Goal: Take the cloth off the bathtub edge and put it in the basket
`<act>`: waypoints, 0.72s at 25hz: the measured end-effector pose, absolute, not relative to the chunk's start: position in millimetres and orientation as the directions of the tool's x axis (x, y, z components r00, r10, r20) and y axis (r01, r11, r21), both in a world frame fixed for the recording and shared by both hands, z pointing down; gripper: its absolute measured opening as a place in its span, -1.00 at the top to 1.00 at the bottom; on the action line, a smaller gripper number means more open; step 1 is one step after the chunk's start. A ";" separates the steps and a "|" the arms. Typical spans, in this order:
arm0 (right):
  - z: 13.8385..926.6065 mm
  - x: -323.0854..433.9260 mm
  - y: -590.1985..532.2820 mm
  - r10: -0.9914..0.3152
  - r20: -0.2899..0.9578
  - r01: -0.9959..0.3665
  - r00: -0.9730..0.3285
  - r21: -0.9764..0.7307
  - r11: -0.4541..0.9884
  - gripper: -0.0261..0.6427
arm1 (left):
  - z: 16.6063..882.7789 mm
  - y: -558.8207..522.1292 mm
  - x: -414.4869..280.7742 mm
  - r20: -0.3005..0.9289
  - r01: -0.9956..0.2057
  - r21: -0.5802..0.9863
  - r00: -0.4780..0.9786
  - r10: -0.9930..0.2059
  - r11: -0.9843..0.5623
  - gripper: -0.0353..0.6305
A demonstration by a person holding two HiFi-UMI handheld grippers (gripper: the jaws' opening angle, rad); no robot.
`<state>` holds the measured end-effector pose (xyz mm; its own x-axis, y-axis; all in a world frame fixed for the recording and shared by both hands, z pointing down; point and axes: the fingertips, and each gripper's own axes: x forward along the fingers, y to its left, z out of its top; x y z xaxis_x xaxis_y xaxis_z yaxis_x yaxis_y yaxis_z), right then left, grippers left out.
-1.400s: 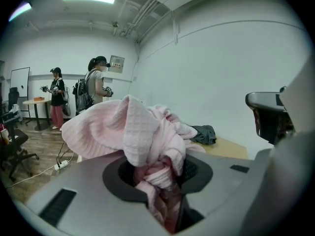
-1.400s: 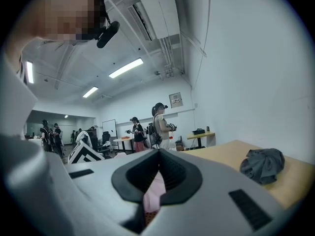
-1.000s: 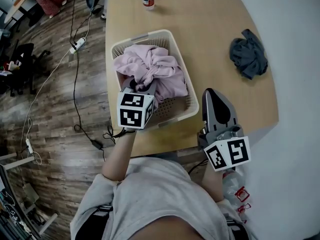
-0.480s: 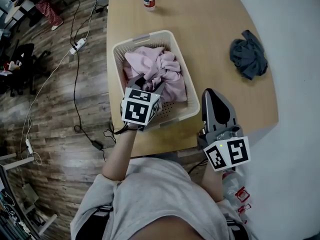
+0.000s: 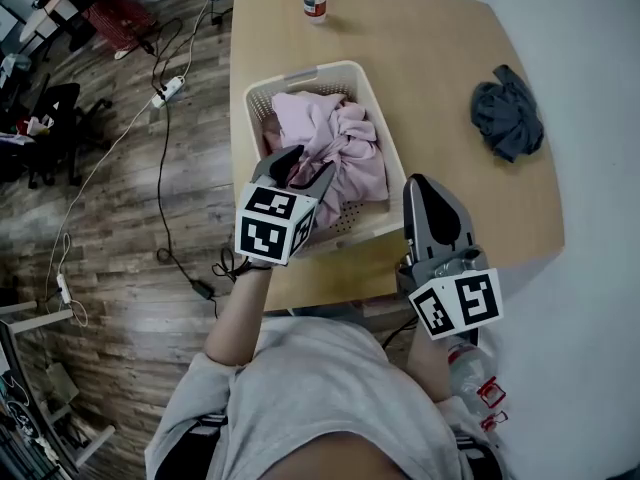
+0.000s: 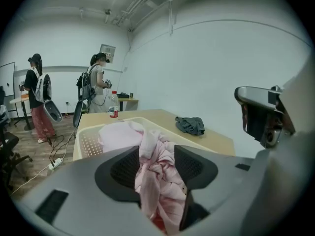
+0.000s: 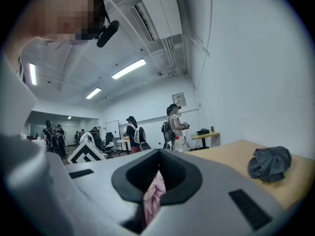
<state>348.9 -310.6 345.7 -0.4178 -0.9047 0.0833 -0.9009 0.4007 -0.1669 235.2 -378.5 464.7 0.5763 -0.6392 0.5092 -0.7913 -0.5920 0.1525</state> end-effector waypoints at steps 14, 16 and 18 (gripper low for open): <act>329.1 272.3 -283.2 -0.914 0.074 -0.912 -0.399 -0.140 0.386 0.90 | 390.9 -337.7 176.3 0.337 -0.714 0.106 0.681 -0.651 -0.692 0.85; 324.9 262.1 -278.3 -0.919 0.074 -0.917 -0.387 -0.133 0.375 0.90 | 374.8 -332.0 168.3 0.297 -0.692 0.116 0.709 -0.640 -0.713 0.85; 320.5 253.8 -273.9 -0.927 0.072 -0.925 -0.368 -0.126 0.358 0.90 | 360.1 -327.1 160.8 0.263 -0.668 0.122 0.735 -0.626 -0.734 0.85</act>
